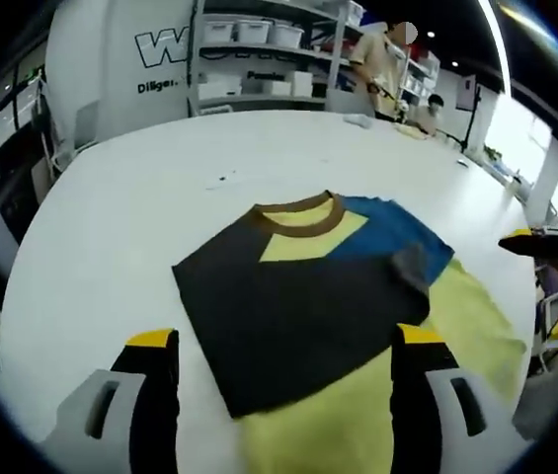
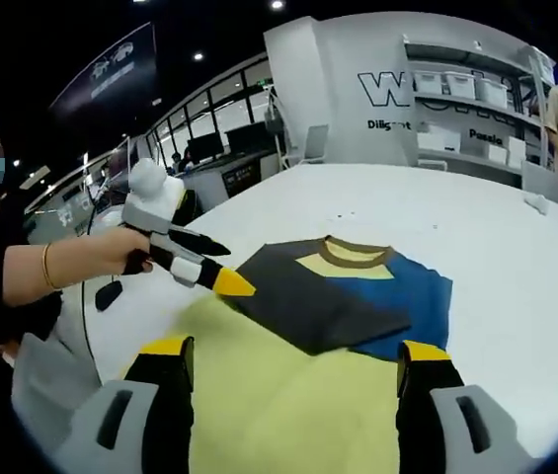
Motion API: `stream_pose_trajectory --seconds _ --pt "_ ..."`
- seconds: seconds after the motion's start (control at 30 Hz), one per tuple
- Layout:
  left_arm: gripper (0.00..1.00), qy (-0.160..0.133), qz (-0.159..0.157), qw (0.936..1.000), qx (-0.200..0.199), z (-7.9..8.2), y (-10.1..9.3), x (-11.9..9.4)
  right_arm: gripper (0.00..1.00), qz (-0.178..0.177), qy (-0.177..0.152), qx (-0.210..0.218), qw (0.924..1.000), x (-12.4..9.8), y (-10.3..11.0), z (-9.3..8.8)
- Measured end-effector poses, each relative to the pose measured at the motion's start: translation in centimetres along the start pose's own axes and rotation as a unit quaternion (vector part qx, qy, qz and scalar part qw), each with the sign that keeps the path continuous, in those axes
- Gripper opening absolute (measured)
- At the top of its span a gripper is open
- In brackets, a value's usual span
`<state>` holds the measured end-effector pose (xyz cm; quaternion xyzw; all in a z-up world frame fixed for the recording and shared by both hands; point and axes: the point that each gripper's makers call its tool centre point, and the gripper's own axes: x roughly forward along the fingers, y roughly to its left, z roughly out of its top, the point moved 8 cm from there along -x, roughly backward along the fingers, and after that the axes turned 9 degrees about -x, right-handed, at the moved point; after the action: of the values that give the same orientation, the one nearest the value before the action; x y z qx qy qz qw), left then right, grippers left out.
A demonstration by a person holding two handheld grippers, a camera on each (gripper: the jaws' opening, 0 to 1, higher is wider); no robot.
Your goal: Fold the garment on the visible template until the final outline fits inside the template.
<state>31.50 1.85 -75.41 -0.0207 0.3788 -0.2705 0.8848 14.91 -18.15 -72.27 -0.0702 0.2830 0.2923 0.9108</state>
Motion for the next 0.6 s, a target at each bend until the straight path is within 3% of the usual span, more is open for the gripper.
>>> stream_pose_trajectory --seconds 0.17,0.2,0.37,0.5,0.6 --pt "0.72 0.000 0.038 0.9992 -0.014 -1.7 3.3 -1.4 0.78 0.002 -0.013 0.005 0.9999 3.6 -1.8 2.9" --pt "0.70 0.008 0.047 0.9983 -0.032 -2.4 4.3 -1.6 0.76 0.002 -0.012 0.006 0.9999 4.2 -2.2 3.1" --pt "0.61 0.002 0.057 0.9970 -0.053 -4.0 6.2 -1.7 0.68 -0.004 0.006 -0.012 0.9999 8.4 -3.8 3.0" --pt "0.52 0.005 0.060 0.9958 -0.069 -4.2 6.8 -1.6 0.60 -0.014 0.014 -0.019 0.9996 10.1 -4.3 3.1" --pt "0.39 0.005 0.051 0.9948 -0.088 -4.5 7.0 -1.3 0.54 -0.024 0.016 -0.024 0.9993 11.2 -4.7 3.3"
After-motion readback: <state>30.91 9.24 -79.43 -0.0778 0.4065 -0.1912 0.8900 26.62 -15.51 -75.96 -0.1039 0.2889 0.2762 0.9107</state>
